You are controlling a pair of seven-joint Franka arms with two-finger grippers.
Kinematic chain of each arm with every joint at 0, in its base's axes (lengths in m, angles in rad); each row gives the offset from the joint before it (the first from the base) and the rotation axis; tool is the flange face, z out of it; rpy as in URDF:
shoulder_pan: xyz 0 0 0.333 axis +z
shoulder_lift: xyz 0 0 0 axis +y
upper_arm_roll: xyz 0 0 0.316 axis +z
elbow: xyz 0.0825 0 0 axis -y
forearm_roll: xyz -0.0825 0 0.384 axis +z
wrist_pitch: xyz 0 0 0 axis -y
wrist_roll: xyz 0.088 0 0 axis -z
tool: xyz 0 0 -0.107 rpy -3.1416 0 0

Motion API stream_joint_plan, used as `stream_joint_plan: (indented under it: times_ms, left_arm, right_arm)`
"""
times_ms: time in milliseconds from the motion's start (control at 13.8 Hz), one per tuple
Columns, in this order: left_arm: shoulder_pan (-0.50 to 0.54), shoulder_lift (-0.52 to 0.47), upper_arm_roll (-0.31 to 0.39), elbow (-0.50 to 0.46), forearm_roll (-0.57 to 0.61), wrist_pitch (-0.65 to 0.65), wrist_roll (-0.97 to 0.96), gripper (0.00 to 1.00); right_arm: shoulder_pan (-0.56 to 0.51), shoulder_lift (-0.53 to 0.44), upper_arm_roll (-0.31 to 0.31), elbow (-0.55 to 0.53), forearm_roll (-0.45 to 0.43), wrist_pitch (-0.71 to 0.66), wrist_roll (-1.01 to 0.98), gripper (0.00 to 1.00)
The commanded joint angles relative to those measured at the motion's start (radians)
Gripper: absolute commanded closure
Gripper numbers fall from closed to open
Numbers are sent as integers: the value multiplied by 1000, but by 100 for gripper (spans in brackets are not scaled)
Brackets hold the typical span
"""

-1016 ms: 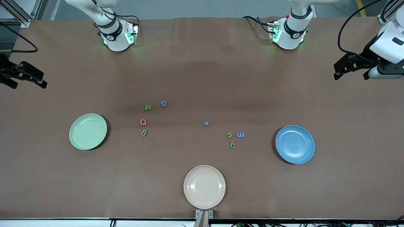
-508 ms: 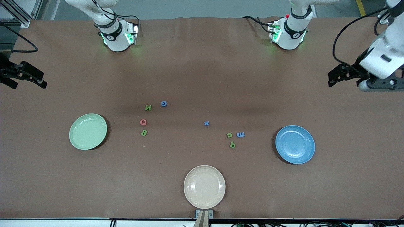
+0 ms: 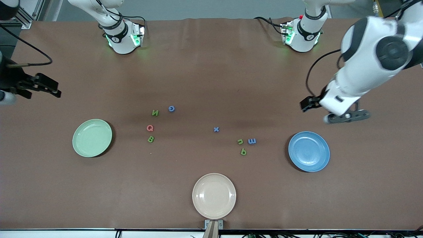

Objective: Sort upper and lower case letters into plates
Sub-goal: 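Reach the left gripper to the blue m while the right gripper reaches the green B, then grasp the blue m with the left gripper while the right gripper grasps the B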

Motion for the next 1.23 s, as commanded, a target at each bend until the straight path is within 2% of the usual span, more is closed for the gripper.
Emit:
stream_joint_plan:
  times_ms: [0,145,363,581,798,944,1161]
  left_arm:
    - [-33,82,-10,-27,0,130,-86,0]
    - [-71,140,-9,-26,19,168,-207,0]
    - [-124,273,-11,-6,89,280,-428,0]
    - [-189,369,-6,2,94,409,-461,0]
    - [-203,447,-11,32,236,484,-452,3]
    - [-203,484,-11,58,269,486,-447,7]
    - [-202,533,-11,58,301,555,-426,22]
  right_arm:
    - [43,-3,0,-133,4,86,31,0]
    - [89,0,0,-225,4,192,34,0]
    - [161,79,0,-279,4,327,231,0]
    - [196,179,0,-282,3,430,355,0]
    - [231,280,0,-284,3,537,499,0]
    - [248,343,0,-284,3,611,569,0]
    - [252,426,0,-284,3,723,569,0]
